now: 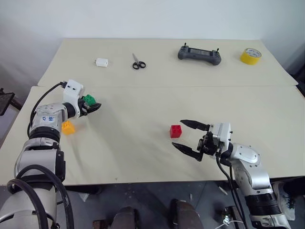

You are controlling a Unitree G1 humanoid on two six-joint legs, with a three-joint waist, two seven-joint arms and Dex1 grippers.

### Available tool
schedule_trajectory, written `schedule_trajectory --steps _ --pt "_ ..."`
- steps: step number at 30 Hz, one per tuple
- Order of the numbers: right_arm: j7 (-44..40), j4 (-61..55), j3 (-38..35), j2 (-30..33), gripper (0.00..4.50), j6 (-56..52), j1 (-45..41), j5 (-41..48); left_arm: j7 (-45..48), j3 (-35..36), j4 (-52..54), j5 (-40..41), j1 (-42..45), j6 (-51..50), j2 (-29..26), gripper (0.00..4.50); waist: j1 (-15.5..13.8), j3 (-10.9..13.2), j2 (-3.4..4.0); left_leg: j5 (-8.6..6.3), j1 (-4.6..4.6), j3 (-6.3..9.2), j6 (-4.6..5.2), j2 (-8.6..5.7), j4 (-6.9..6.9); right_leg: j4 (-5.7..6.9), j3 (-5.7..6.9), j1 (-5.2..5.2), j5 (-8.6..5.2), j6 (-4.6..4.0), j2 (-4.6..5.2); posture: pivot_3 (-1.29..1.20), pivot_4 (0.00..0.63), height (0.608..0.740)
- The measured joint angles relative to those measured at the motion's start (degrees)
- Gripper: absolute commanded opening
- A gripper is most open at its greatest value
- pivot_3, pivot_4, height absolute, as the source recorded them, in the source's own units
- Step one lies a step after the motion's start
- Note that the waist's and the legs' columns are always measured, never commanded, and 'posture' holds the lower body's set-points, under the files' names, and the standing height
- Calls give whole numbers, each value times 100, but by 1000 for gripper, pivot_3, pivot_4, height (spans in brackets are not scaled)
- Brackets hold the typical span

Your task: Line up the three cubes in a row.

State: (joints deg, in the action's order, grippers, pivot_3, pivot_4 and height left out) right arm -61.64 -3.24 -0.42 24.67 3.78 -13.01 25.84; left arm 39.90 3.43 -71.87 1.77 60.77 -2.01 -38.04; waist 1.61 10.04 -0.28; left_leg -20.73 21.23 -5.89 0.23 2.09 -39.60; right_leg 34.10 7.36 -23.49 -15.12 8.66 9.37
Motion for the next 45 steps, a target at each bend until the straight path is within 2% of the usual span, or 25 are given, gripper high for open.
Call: schedule_trajectory --steps 2,3,6,10,13,16,19,22,33,34,41,45 --pt "0 0 1 2 4500 -6 0 -2 77 -1 -45 -18 0 24 8 1656 -1 0 0 0 0 0 0 0 0 0 0 0 0 0 0 0 150 740" --pt "0 0 1 4 4500 -9 -1 -5 148 -4 -46 -32 0 49 7 1500 -3 0 0 0 0 0 0 0 0 0 0 0 0 0 0 0 150 740" --pt "0 0 4 41 4500 -15 -2 -10 571 -9 -36 -54 0 224 7 1524 -5 0 0 0 1 0 0 0 -1 0 0 0 0 0 0 0 150 740" --pt "-4 -2 0 175 4500 -18 6 -18 1760 -145 384 -42 -3 554 32 1524 -9 1 -1 0 2 0 0 0 -2 0 0 0 0 0 0 0 150 740" --pt "-31 -1 -16 374 4500 -31 58 -15 3099 -518 1548 84 -82 618 328 1524 -67 2 -2 0 6 1 1 0 -11 -1 1 2 0 1 1 0 150 740" --pt "-107 -2 -60 511 4500 -35 79 6 3663 -782 2530 198 -321 445 570 1524 -50 1 -2 0 4 -1 1 1 -13 0 -1 1 0 1 0 0 150 740" --pt "-356 35 -206 913 4500 -134 242 24 3656 -1157 3492 180 -816 146 1016 1524 -34 1 2 -1 4 -1 2 1 -14 1 -3 2 1 1 1 0 150 740" --pt "-456 36 -291 993 4500 -144 289 80 3488 -1535 3857 101 -1221 -92 1357 1524 -22 3 0 -1 6 0 2 2 -21 2 -3 1 1 1 1 0 150 740" --pt "-501 147 -654 1119 4500 -120 604 102 2767 -1701 3637 -328 -959 -97 1400 1524 -174 3 -1 -2 7 -1 6 2 -39 3 -6 8 1 1 3 0 150 740" --pt "-502 176 -688 1121 4500 -112 602 97 2817 -1702 3618 -327 -963 -121 1391 2261 -182 3 -1 -2 7 -1 7 2 -40 3 -6 8 1 1 3 0 150 740" --pt "-515 272 -692 1127 4500 -96 499 69 3081 -1669 3603 -272 -969 -137 1309 4401 -166 3 -1 -2 7 -2 7 2 -41 4 -6 8 1 1 2 0 150 740" --pt "-563 270 -671 1104 4500 -108 355 78 3101 -1302 3759 93 -1134 24 1194 4459 -159 3 -1 -2 7 0 7 2 -40 5 -6 7 1 1 3 0 150 740"
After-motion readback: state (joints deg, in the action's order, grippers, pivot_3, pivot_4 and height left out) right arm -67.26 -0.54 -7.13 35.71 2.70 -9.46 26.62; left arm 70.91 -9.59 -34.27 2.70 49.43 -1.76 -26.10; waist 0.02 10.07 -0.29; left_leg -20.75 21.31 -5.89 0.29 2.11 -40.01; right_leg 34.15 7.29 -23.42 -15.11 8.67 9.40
